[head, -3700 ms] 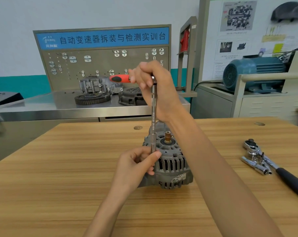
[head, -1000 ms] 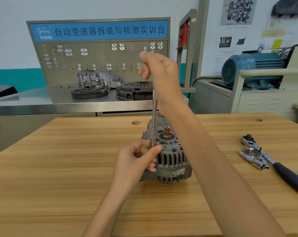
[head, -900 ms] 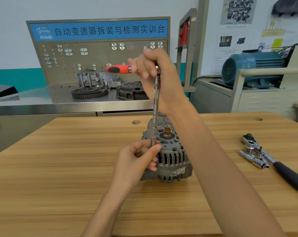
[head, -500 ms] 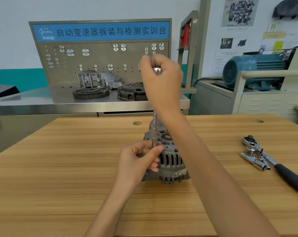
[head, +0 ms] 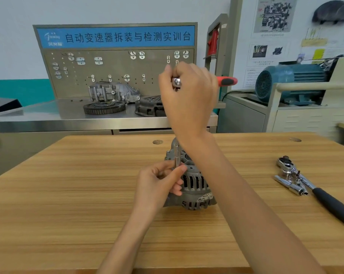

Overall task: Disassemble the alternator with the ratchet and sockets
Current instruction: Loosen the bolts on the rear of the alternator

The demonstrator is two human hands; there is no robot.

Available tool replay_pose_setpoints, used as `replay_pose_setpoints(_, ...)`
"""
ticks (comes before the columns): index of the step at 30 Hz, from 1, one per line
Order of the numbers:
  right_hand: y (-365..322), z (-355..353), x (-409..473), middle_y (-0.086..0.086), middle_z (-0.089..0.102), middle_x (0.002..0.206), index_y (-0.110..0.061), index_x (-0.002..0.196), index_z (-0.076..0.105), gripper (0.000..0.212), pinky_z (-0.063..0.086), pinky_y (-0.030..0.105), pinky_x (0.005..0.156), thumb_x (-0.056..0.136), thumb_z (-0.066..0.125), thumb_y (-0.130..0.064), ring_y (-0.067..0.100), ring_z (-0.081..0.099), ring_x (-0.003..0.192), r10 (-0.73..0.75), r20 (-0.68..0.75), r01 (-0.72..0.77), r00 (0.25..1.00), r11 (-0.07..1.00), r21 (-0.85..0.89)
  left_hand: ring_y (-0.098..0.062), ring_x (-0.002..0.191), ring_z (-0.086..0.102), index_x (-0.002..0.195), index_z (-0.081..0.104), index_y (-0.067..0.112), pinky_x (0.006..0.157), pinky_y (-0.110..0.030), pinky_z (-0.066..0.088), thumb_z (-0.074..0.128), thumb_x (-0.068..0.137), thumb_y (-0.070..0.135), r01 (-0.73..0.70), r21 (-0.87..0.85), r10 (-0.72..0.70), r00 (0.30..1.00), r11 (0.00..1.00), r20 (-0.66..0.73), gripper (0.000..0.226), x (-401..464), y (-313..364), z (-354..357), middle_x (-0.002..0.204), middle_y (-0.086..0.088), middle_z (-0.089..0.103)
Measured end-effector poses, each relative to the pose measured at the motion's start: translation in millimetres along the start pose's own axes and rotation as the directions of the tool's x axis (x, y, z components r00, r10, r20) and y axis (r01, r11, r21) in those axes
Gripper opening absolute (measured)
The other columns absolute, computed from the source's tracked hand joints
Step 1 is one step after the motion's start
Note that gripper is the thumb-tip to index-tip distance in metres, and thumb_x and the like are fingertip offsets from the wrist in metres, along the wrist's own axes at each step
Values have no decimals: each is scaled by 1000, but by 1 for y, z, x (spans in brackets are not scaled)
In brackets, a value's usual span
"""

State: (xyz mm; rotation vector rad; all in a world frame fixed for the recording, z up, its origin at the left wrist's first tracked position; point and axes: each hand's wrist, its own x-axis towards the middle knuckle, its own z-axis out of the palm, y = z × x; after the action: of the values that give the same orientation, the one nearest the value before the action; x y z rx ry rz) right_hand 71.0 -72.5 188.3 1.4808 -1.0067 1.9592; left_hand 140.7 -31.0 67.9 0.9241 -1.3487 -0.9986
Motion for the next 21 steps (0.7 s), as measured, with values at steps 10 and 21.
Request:
replay_pose_setpoints(10, 2, -7, 20, -6, 44, 47, -13, 49, 42, 48, 45, 19, 86, 96, 43, -4, 5, 49, 55, 144, 710, -714, 689, 303, 631, -6, 47, 58, 97, 71, 7, 49, -18, 53, 64, 86, 7, -7, 8, 6, 994, 1000, 112, 14, -1, 4, -7, 55, 1, 65)
replay_pose_setpoints(21, -7, -5, 9, -13, 29, 46, -22, 49, 34, 47, 35, 21, 68, 91, 53, -11, 4, 31, 51, 214, 249, -289, 944, 902, 320, -7, 45, 58, 88, 70, 15, 48, -17, 52, 65, 84, 8, 0, -2, 0, 997, 1000, 73, 9, -1, 4, -2, 55, -2, 64)
